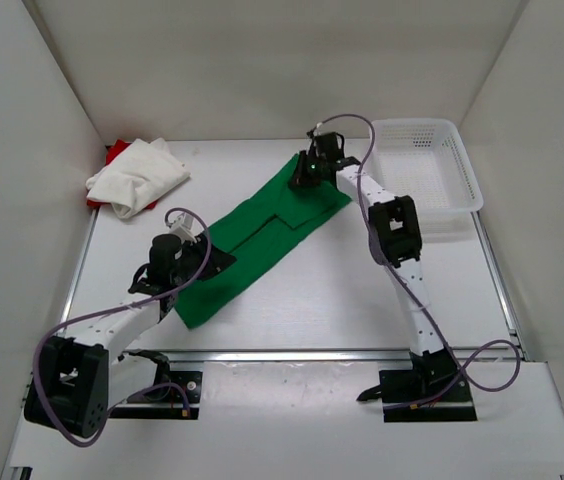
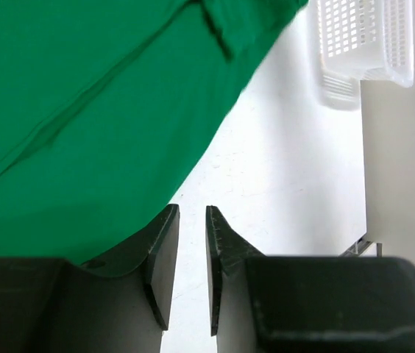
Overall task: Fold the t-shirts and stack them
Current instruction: Rotate the tshirt 80 degrees
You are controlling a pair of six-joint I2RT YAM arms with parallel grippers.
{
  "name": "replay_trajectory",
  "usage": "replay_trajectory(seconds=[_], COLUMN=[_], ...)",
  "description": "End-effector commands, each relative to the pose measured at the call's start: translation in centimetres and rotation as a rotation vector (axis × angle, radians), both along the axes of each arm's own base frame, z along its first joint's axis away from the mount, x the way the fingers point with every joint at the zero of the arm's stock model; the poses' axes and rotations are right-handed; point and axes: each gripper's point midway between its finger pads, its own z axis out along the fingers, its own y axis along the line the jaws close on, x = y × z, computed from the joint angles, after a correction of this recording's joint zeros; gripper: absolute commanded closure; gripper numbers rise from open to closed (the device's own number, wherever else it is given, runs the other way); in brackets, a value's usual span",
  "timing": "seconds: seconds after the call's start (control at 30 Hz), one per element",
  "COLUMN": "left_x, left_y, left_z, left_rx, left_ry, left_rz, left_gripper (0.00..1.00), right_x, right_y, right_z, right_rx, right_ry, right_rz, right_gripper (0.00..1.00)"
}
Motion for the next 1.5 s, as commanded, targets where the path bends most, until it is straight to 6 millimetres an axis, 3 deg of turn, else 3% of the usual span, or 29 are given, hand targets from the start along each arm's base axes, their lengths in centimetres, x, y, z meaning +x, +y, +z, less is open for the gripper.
replay_trajectory(seconds=[0.0,0.03,0.07,0.13,0.23,0.3,0.33,0.37,0.43,0.47,0.5,0.53,0.57,0.6,0.67,0.73,0.83,0.9,0.97,1.1,1.23,1.33,1.4,1.47], left_x=[-0.1,-0.1,-0.4,-0.7,-1.2,-0.9,-0.9,-0.8,-0.5,-0.6,-0.7,-1.0,-1.0,-1.4,-1.9,-2.6,-2.6,-2.4,-2.4,-2.4,-2.4,-2.4,-2.2,-2.5], left_y=[-0.6,-0.9,-1.6,-2.8,-3.9,-3.7,-3.7,-3.4,-2.3,-2.0,-1.9,-1.9,-2.0,-2.2,-2.9,-3.3,-3.6,-3.6,-3.3,-3.1,-3.3,-3.3,-3.2,-3.4], left_z=[0.7,0.5,0.2,0.7,1.8,2.4,2.6,3.0,3.7,3.5,3.2,2.6,2.4,1.6,1.1,0.4,0.9,1.1,1.2,1.4,1.0,0.6,0.6,0.2], left_rx=[0.018,0.022,0.017,0.003,0.003,0.046,0.069,0.080,0.103,0.105,0.112,0.114,0.116,0.118,0.109,0.106,0.093,0.090,0.090,0.093,0.116,0.116,0.119,0.127], left_ry=[-0.016,-0.007,0.008,-0.003,-0.030,-0.058,-0.060,-0.075,-0.103,-0.094,-0.086,-0.060,-0.051,-0.027,-0.012,0.001,-0.014,-0.020,-0.025,-0.037,-0.011,-0.008,-0.009,0.000], left_rz=[-0.050,-0.073,-0.101,-0.146,-0.215,-0.215,-0.219,-0.205,-0.167,-0.160,-0.164,-0.174,-0.179,-0.190,-0.220,-0.235,-0.238,-0.233,-0.221,-0.214,-0.228,-0.221,-0.210,-0.226], left_gripper=[0.66,0.66,0.66,0.66,0.64,0.68,0.72,0.75,0.77,0.78,0.77,0.77,0.78,0.78,0.78,0.78,0.77,0.77,0.77,0.77,0.77,0.77,0.77,0.75], right_x=[4.0,4.8,5.0,3.7,1.5,-0.1,-1.4,-2.3,-6.1,-6.8,-9.8,-11.7,-13.7,-14.4,-17.4,-19.2,-21.3,-21.6,-22.0,-22.1,-21.0,-20.7,-19.7,-19.2], right_y=[-0.5,-0.1,-0.1,-0.3,-0.8,-1.2,-1.2,-1.1,-1.8,-1.2,-1.5,-1.7,-1.3,-1.5,-0.9,-0.4,0.6,1.5,2.3,3.9,5.4,4.9,2.8,-0.4], right_z=[1.3,2.3,4.6,7.5,15.7,18.8,20.1,20.3,20.5,21.0,18.2,17.0,14.0,13.7,10.5,8.6,6.1,5.9,4.3,1.9,0.0,-0.8,-0.8,0.1], right_rx=[0.007,0.006,0.038,0.026,-0.084,-0.085,-0.070,-0.071,-0.049,-0.014,-0.025,-0.002,-0.012,0.000,0.035,0.047,0.031,0.078,0.102,0.094,0.105,0.097,0.089,0.072], right_ry=[0.020,-0.011,-0.050,-0.086,-0.238,-0.285,-0.307,-0.309,-0.341,-0.382,-0.327,-0.317,-0.263,-0.261,-0.211,-0.171,-0.130,-0.121,-0.068,-0.004,0.066,0.085,0.084,0.074], right_rz=[0.019,0.011,0.036,0.072,0.080,0.089,0.103,0.103,0.097,0.091,0.103,0.099,0.109,0.101,0.125,0.158,0.192,0.187,0.192,0.155,0.145,0.133,0.103,0.073], right_gripper=[0.97,0.97,0.96,0.96,0.96,0.96,0.95,0.95,0.93,0.91,0.87,0.85,0.84,0.84,0.85,0.85,0.74,0.64,0.52,0.48,0.64,0.86,1.00,1.00])
